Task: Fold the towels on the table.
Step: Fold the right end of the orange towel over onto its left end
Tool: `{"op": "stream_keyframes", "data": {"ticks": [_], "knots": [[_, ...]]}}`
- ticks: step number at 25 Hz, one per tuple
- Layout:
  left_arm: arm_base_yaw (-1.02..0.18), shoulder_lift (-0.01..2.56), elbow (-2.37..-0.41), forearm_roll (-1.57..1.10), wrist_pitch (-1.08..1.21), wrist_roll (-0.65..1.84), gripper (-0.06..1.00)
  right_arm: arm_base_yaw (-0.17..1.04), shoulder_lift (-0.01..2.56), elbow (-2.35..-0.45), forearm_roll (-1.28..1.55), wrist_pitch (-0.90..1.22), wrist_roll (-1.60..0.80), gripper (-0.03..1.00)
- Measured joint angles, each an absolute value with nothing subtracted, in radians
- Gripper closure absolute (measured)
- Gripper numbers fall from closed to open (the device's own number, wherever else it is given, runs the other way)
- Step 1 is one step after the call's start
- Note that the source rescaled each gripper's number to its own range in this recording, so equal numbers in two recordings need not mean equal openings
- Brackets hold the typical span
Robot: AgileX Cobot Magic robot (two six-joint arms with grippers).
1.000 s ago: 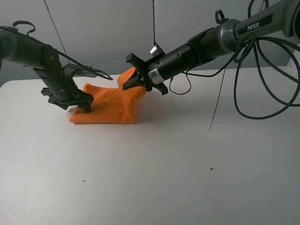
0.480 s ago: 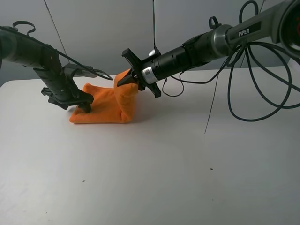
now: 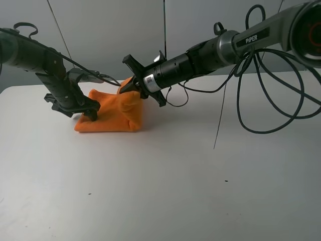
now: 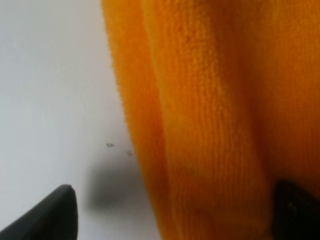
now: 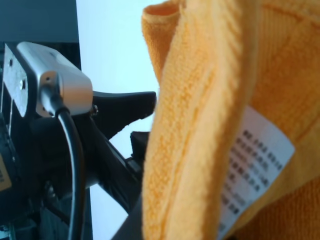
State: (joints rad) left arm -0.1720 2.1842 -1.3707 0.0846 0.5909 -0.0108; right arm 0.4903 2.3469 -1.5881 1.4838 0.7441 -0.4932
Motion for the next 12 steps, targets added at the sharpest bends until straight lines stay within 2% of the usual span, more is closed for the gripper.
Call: {"op": "stream_keyframes", "data": {"ticks": [12], "knots": [[-0.172, 2.184, -1.371, 0.085, 0.589, -0.009, -0.05, 0.509, 2.38, -1.588, 1.619, 0.684, -0.572, 0.89]]}}
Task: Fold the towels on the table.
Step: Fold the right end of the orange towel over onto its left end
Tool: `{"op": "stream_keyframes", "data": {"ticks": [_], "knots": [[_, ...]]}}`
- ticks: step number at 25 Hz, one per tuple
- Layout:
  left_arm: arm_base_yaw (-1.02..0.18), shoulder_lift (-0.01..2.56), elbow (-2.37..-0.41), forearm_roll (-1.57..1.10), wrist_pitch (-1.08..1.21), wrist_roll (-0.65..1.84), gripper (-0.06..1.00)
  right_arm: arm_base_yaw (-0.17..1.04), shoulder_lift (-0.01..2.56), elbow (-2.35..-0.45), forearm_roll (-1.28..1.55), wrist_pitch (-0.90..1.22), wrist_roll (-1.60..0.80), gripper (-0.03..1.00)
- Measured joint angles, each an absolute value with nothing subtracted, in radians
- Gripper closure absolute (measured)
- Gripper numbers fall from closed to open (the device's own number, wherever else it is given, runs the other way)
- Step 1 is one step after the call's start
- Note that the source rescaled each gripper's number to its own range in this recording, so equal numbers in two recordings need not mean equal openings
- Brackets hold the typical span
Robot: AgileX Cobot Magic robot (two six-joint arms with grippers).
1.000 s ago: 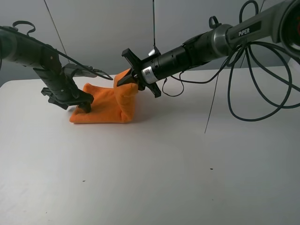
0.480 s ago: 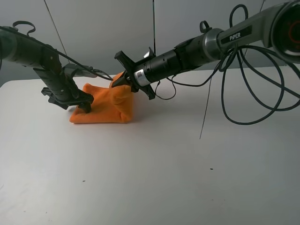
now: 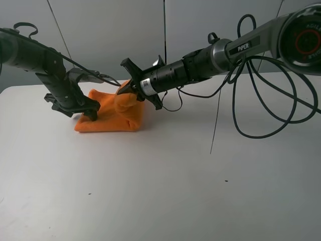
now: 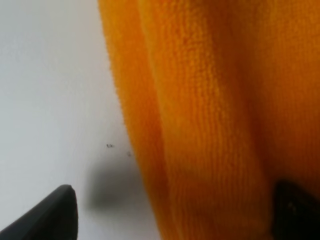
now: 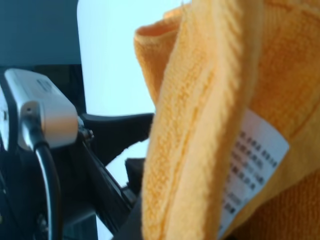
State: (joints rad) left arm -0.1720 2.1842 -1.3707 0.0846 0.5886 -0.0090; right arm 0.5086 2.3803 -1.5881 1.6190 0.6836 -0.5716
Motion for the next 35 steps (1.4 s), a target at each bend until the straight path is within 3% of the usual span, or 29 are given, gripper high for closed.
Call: {"op": "stream_keyframes", "data": {"ticks": [27, 35], "knots": [[-0.172, 2.18, -1.371, 0.092, 0.587, 0.0, -0.05, 0.581, 2.475, -1.648, 1.715, 0.605, -0.669, 0.89], [-0.172, 2.075, -1.36, 0.134, 0.633, 0.0, -0.05, 0.581, 2.476, -1.648, 1.713, 0.618, -0.669, 0.89]]}}
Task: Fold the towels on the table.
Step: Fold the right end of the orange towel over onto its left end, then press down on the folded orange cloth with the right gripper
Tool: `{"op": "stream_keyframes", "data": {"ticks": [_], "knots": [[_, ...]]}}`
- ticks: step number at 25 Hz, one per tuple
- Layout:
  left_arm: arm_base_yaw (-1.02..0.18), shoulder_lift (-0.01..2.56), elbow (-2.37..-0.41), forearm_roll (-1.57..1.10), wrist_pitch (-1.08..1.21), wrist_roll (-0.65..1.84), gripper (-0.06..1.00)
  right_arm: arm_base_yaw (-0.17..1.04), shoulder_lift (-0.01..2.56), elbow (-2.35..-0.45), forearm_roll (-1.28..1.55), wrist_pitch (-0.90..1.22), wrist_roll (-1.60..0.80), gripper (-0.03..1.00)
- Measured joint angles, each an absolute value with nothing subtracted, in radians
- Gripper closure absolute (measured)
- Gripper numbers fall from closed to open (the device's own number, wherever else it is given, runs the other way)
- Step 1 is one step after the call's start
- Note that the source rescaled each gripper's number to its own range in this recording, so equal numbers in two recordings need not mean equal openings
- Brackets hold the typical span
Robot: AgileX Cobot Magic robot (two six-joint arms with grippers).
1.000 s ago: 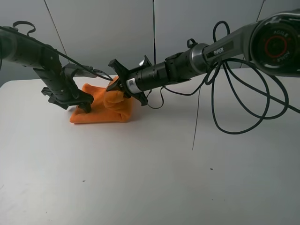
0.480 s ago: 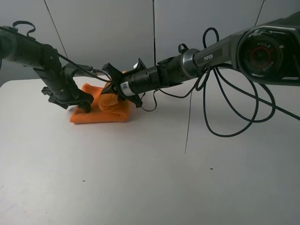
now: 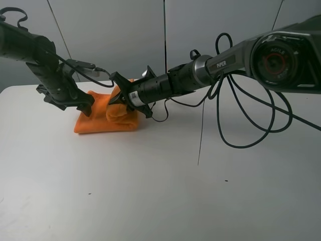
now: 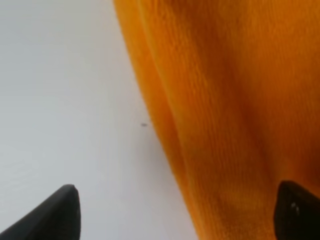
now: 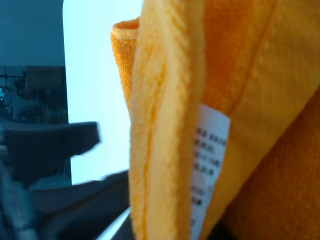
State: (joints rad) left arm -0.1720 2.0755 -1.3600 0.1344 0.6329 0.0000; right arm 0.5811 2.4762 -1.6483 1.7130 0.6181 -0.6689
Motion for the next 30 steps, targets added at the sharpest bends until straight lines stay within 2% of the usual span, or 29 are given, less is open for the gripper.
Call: {"op": "stream_keyframes", "data": {"ticks": [6, 7, 9, 13, 14, 15, 18, 30], "knots": [[-0.172, 1.956, -1.358, 0.137, 0.64, 0.0, -0.05, 0.581, 2.476, -1.649, 1.711, 0.628, -0.669, 0.88], [-0.172, 1.93, -1.358, 0.14, 0.641, 0.0, -0.05, 0.581, 2.476, -1.65, 1.711, 0.638, -0.672, 0.84], [-0.172, 1.893, -1.358, 0.15, 0.644, -0.027, -0.05, 0.581, 2.476, -1.66, 1.709, 0.671, -0.678, 0.69], [-0.172, 1.8, -1.358, 0.172, 0.646, -0.046, -0.05, 0.581, 2.476, -1.693, 1.713, 0.767, -0.689, 0.17], [-0.172, 1.777, -1.358, 0.176, 0.646, -0.046, -0.05, 0.581, 2.476, -1.701, 1.715, 0.785, -0.689, 0.06], [-0.172, 1.759, -1.358, 0.178, 0.648, -0.048, -0.05, 0.581, 2.476, -1.705, 1.715, 0.797, -0.689, 0.01], [-0.172, 1.707, -1.363, 0.18, 0.664, -0.048, -0.05, 0.594, 2.468, -1.709, 1.715, 0.805, -0.689, -0.03], [-0.172, 1.688, -1.499, 0.171, 0.858, -0.048, -0.05, 0.755, 2.437, -1.725, 1.692, 0.701, -0.673, -0.03]]}}
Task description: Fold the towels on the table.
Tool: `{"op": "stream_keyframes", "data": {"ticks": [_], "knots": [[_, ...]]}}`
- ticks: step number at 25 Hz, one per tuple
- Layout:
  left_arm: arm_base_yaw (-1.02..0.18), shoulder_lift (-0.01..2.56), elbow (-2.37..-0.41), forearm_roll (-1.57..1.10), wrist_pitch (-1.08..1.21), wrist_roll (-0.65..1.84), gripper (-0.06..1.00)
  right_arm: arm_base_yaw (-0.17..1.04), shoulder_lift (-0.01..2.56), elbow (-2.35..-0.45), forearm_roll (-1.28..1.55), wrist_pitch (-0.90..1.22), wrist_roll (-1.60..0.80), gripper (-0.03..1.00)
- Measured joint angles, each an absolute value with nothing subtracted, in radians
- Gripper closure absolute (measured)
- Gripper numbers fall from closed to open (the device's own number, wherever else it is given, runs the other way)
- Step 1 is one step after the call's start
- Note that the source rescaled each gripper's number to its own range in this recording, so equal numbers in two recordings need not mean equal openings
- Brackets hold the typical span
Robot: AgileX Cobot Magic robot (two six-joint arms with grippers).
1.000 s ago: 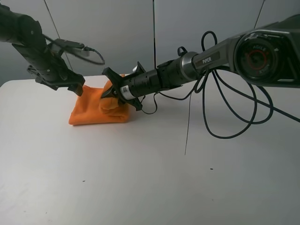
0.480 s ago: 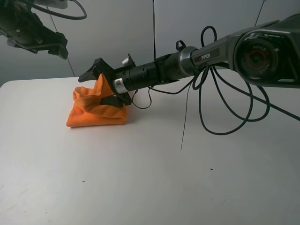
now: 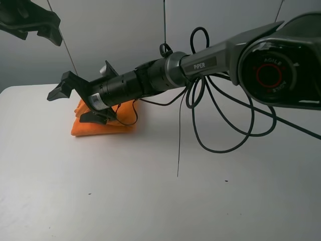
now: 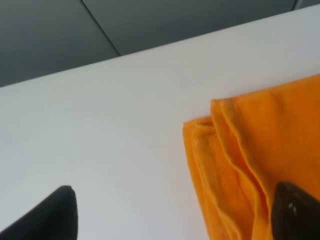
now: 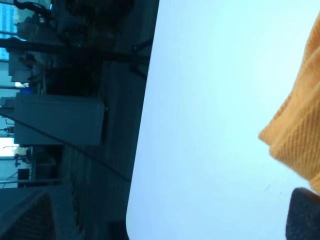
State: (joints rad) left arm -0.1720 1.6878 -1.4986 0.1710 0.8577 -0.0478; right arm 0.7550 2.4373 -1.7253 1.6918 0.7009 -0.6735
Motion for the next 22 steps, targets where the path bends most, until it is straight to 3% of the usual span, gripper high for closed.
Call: {"op": "stream_keyframes", "data": {"ticks": [13, 22], "knots": [[-0.172, 1.633, -1.499, 0.153, 0.888, -0.048, -0.05, 0.76, 2.393, -1.725, 1.57, 0.778, -0.67, -0.03], [-0.172, 1.461, -1.499, 0.15, 1.031, -0.048, -0.05, 0.73, 2.246, -1.725, 1.013, 0.835, -0.415, -0.03]]}}
